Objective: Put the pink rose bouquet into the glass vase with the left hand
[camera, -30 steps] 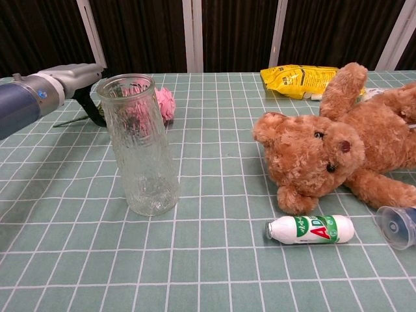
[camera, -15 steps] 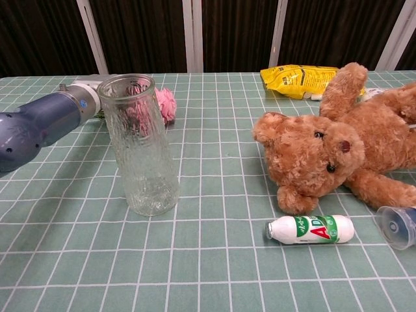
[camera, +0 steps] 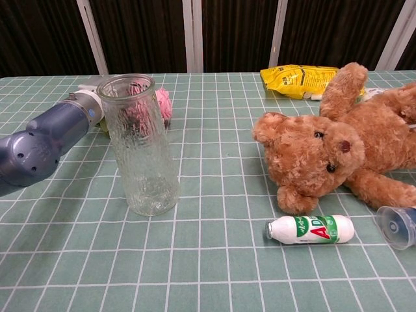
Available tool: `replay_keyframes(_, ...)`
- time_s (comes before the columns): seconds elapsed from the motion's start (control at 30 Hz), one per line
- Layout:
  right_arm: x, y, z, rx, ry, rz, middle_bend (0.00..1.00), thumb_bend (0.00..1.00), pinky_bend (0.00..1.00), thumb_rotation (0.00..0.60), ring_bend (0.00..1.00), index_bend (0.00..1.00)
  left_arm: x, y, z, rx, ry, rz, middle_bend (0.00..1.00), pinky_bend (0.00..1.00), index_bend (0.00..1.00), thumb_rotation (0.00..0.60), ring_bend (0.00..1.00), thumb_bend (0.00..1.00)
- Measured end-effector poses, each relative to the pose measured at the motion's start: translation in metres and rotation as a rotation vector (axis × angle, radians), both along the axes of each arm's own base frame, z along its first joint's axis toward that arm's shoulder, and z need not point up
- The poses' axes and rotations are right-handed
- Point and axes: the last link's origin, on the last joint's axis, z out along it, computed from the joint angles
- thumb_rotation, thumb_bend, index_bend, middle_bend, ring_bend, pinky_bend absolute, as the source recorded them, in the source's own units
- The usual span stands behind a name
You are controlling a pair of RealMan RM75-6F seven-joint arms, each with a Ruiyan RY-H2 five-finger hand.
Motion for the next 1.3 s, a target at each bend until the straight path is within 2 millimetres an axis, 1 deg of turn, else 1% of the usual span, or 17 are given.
replay_keyframes(0.13, 0.000, 0.001, 0.001, -0.001, -0.001, 0.001, 0.06, 0.19, 0.00, 0.600, 0.04, 0.00, 0.003, 0.001, 0.007, 0.030, -0.059, -0.024, 0.47, 0.50, 0.38, 0.600, 0.31, 0.51)
replay_keyframes(0.23, 0.001, 0.001, 0.002, -0.005, -0.003, 0.002, 0.06, 0.19, 0.00, 0.600, 0.04, 0.00, 0.005, 0.002, 0.019, 0.066, -0.100, -0.067, 0.45, 0.49, 0.37, 0.600, 0.31, 0.51)
replay_keyframes(0.43, 0.002, 0.002, 0.002, -0.005, -0.015, 0.007, 0.06, 0.19, 0.00, 0.600, 0.04, 0.00, 0.005, 0.004, 0.059, 0.152, -0.183, -0.167, 0.42, 0.48, 0.36, 0.600, 0.29, 0.50)
replay_keyframes(0.53, 0.003, 0.003, 0.002, -0.002, -0.018, 0.011, 0.06, 0.19, 0.00, 0.600, 0.04, 0.00, 0.004, 0.002, 0.079, 0.164, -0.268, -0.188, 0.40, 0.47, 0.35, 0.600, 0.28, 0.50)
replay_keyframes(0.63, 0.004, 0.004, 0.003, -0.005, -0.022, 0.014, 0.06, 0.19, 0.00, 0.600, 0.04, 0.00, 0.007, -0.003, 0.098, 0.159, -0.414, -0.203, 0.38, 0.45, 0.34, 0.600, 0.27, 0.50)
replay_keyframes(0.73, 0.005, 0.005, 0.004, -0.007, -0.028, 0.018, 0.06, 0.19, 0.00, 0.600, 0.04, 0.00, 0.013, -0.010, 0.126, 0.152, -0.596, -0.228, 0.37, 0.44, 0.34, 0.600, 0.27, 0.49)
replay_keyframes(0.8, 0.006, 0.005, 0.004, -0.005, -0.034, 0.023, 0.06, 0.19, 0.00, 0.600, 0.04, 0.00, 0.019, -0.017, 0.149, 0.146, -0.730, -0.255, 0.37, 0.44, 0.34, 0.600, 0.27, 0.49)
replay_keyframes(0.87, 0.006, 0.006, 0.004, 0.000, -0.037, 0.026, 0.06, 0.19, 0.00, 0.600, 0.04, 0.00, 0.025, -0.026, 0.170, 0.124, -0.832, -0.278, 0.37, 0.44, 0.34, 0.600, 0.27, 0.49)
replay_keyframes(0.97, 0.007, 0.006, 0.003, 0.006, -0.041, 0.030, 0.06, 0.19, 0.00, 0.600, 0.04, 0.00, 0.037, -0.042, 0.197, 0.086, -0.930, -0.307, 0.37, 0.44, 0.34, 0.600, 0.27, 0.49)
replay_keyframes(1.07, 0.009, 0.007, 0.004, 0.008, -0.047, 0.036, 0.06, 0.19, 0.00, 0.600, 0.04, 0.00, 0.049, -0.058, 0.218, 0.039, -1.029, -0.327, 0.37, 0.43, 0.34, 0.600, 0.27, 0.49)
replay_keyframes(1.17, 0.009, 0.008, 0.005, 0.003, -0.054, 0.040, 0.06, 0.19, 0.00, 0.600, 0.04, 0.00, 0.060, -0.071, 0.235, -0.011, -1.125, -0.336, 0.36, 0.43, 0.34, 0.600, 0.27, 0.49)
replay_keyframes(1.3, 0.009, 0.008, 0.008, -0.003, -0.062, 0.042, 0.06, 0.19, 0.00, 0.600, 0.04, 0.00, 0.074, -0.086, 0.242, -0.086, -1.221, -0.335, 0.36, 0.43, 0.33, 0.600, 0.27, 0.48)
